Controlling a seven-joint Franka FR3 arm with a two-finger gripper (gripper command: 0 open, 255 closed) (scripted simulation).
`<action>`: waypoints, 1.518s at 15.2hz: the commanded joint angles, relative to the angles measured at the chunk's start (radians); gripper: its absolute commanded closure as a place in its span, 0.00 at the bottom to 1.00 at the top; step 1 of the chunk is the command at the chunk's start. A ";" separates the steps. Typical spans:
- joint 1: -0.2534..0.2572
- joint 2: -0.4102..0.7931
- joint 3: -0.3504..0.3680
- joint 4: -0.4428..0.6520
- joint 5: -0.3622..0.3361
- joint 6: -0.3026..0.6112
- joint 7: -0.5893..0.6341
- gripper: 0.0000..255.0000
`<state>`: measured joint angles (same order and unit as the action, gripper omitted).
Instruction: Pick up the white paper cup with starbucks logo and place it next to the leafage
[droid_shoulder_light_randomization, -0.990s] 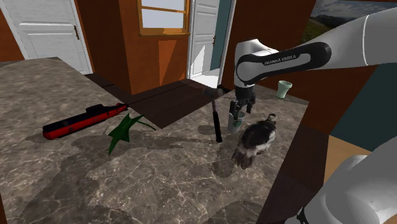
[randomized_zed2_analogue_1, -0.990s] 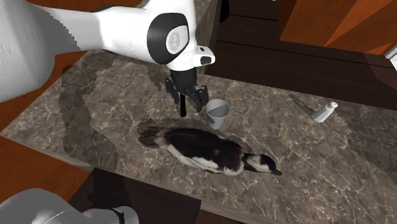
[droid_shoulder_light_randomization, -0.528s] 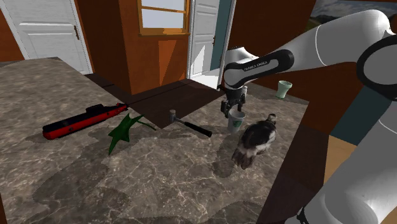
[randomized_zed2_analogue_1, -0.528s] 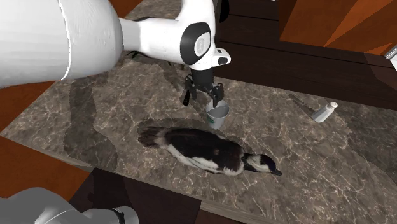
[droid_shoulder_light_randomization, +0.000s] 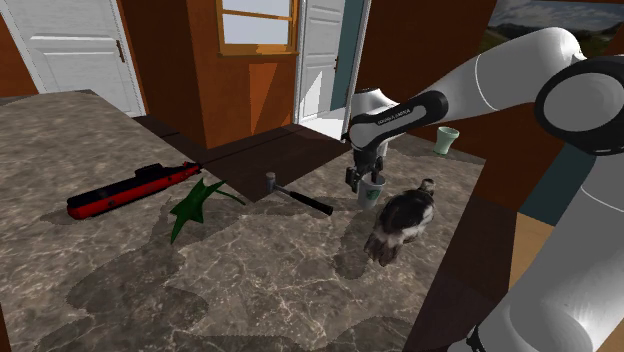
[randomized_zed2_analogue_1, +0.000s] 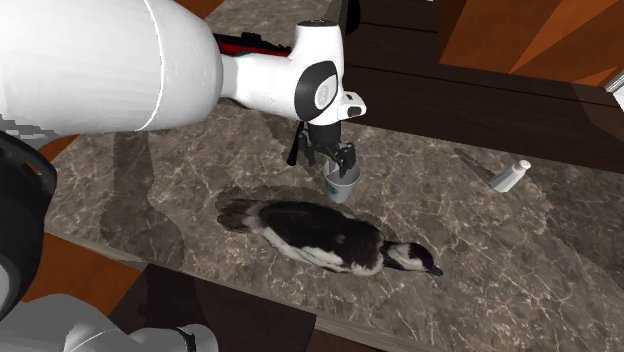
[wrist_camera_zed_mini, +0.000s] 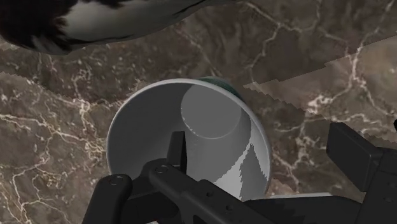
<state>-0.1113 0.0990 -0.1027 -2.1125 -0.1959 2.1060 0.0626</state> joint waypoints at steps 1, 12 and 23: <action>-0.001 0.004 -0.001 -0.007 -0.001 0.012 0.001 0.00; -0.001 0.004 -0.001 -0.007 -0.001 0.011 0.001 1.00; 0.001 -0.028 0.000 0.024 0.002 -0.051 -0.009 1.00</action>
<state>-0.1110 0.0804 -0.1025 -2.0920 -0.1937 2.0678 0.0555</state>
